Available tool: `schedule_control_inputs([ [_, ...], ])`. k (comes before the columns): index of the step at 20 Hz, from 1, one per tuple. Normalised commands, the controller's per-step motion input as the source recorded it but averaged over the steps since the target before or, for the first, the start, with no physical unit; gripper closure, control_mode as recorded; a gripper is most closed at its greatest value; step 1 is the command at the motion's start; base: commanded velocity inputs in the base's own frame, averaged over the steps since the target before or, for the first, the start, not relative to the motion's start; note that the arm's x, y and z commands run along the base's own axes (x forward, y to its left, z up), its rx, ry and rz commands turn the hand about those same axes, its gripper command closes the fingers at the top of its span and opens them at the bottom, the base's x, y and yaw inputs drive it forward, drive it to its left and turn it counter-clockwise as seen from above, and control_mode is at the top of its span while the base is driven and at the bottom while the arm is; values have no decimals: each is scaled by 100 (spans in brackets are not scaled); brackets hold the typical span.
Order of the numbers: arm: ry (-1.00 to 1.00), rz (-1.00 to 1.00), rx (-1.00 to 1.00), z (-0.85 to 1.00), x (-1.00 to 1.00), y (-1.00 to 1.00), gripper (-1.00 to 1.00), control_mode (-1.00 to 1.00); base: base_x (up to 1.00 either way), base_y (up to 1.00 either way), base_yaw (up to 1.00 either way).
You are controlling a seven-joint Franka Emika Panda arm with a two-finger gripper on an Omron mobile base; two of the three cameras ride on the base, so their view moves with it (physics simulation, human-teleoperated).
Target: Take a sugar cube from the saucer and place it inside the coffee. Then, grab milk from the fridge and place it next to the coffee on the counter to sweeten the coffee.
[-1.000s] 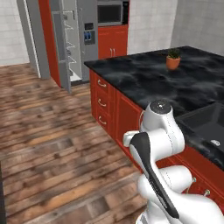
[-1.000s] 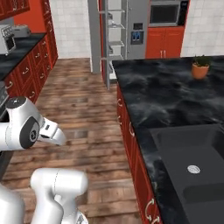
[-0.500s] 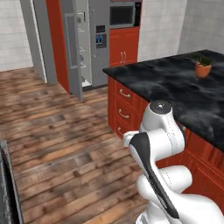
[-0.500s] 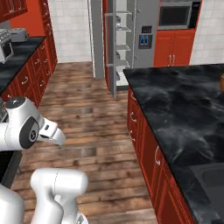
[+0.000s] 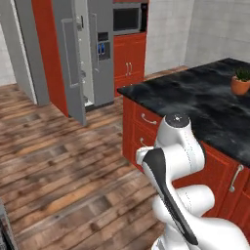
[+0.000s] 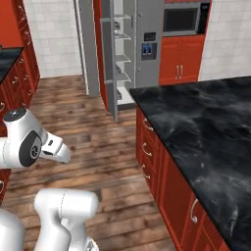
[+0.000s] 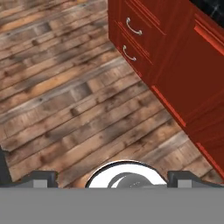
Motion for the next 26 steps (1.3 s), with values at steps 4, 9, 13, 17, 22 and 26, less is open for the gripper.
schedule_control_inputs([
  [4,0,0,0,0,0,0,-100,100,100,36,-33],
  [9,0,0,0,0,0,0,-100,100,100,54,-32],
  [13,0,0,0,0,0,0,-100,100,100,66,-36],
  [17,0,0,0,0,0,0,-100,100,100,68,-38],
  [22,0,0,0,0,0,0,-100,100,100,82,-41],
  [26,0,0,0,0,0,0,-100,100,100,81,-40],
])
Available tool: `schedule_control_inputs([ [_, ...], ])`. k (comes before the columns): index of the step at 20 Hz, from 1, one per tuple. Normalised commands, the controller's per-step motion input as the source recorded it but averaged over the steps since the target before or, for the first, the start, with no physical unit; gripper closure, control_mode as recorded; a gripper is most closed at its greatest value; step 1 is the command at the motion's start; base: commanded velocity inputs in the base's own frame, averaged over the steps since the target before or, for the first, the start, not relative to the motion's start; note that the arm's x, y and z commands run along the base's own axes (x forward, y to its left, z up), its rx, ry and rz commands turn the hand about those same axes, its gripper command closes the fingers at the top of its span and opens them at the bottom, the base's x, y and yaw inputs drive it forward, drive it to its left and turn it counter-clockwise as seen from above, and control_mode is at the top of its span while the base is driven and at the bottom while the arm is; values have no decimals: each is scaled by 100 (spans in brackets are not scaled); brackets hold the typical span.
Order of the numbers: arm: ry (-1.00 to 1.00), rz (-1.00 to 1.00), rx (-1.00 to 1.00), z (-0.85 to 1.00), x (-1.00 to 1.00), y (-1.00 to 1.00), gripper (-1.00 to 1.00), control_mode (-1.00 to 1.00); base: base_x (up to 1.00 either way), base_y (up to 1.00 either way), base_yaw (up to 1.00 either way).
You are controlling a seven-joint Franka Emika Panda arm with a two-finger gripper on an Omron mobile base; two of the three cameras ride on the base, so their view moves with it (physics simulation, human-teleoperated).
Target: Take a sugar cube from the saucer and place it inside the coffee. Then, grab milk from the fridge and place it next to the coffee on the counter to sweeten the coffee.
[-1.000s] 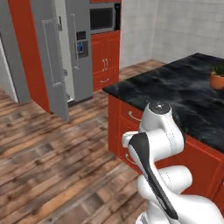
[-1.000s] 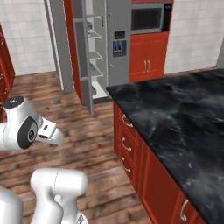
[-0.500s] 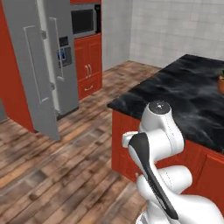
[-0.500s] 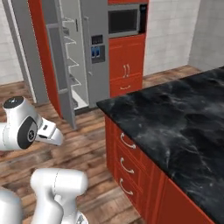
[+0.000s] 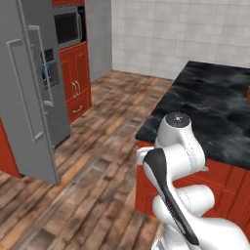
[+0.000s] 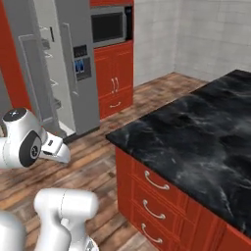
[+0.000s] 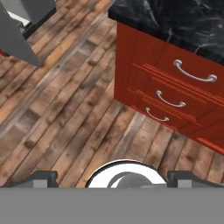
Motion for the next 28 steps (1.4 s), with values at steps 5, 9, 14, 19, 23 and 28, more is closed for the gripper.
schedule_control_inputs([
  [5,0,0,0,0,0,0,-100,100,100,74,-38],
  [9,0,0,0,0,0,0,-100,100,100,59,-34],
  [14,0,0,0,0,0,0,-100,100,95,42,-32],
  [19,0,0,0,0,0,0,-100,100,79,32,-30],
  [23,0,0,0,0,0,0,-100,100,57,39,-25],
  [28,0,0,0,0,0,0,-100,100,88,12,-18],
])
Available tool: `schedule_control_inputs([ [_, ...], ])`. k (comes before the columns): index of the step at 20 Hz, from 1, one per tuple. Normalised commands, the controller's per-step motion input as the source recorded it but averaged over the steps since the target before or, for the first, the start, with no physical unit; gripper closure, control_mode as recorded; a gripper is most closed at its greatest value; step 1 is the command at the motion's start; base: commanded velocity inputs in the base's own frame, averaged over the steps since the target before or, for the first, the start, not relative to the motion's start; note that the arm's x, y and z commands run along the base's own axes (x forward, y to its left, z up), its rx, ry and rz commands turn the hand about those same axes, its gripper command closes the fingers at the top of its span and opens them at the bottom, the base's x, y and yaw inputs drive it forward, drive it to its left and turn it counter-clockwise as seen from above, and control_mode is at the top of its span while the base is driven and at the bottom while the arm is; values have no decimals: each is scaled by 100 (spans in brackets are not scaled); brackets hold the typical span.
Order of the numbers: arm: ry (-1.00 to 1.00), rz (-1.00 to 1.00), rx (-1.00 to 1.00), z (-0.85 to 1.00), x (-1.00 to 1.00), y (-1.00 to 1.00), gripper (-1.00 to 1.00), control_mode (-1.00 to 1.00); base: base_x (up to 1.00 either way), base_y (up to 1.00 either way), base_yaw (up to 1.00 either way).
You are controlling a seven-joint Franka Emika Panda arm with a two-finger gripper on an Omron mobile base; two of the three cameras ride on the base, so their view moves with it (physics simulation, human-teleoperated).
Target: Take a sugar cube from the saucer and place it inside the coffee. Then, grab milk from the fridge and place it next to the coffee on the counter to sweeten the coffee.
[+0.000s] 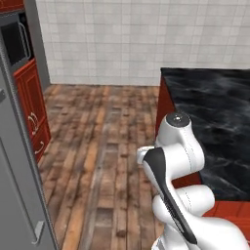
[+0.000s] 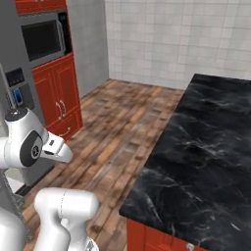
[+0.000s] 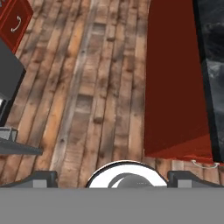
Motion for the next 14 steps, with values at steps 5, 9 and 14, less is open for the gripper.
schedule_control_inputs([
  [5,0,0,0,0,0,0,-100,100,65,54,-16],
  [9,0,0,0,0,0,0,-100,100,65,88,-14],
  [14,0,0,0,0,0,0,-100,100,100,-12,-4],
])
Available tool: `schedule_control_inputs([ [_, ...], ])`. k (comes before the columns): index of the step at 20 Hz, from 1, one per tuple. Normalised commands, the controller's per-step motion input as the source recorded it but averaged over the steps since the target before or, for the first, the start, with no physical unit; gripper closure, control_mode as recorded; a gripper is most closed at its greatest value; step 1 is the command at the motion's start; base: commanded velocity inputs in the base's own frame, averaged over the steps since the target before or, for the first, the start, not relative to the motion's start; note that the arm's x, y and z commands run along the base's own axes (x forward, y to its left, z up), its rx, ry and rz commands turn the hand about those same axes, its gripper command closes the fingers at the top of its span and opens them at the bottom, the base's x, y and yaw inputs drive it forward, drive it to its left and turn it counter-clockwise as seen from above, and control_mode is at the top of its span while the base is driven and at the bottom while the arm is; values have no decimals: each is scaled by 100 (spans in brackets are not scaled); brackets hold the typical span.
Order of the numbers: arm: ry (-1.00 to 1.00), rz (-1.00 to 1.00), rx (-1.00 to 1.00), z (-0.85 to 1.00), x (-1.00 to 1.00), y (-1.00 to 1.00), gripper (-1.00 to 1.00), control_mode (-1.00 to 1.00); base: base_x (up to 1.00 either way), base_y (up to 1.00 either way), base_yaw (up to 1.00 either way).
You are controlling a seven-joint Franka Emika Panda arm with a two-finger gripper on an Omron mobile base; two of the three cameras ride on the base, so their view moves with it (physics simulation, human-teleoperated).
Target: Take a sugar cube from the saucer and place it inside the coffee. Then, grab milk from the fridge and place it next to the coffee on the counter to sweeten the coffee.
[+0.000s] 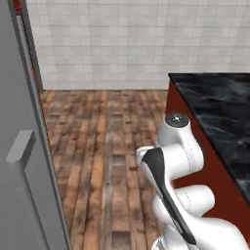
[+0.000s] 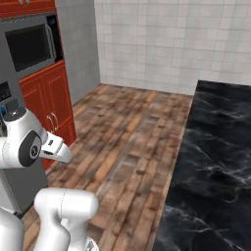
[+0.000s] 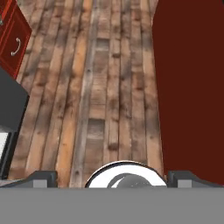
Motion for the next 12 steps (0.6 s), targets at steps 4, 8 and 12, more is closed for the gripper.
schedule_control_inputs([
  [4,0,0,0,0,0,0,-100,100,100,-4,0],
  [8,0,0,0,0,0,0,-100,100,81,36,18],
  [12,0,0,0,0,0,0,-100,100,30,63,71],
])
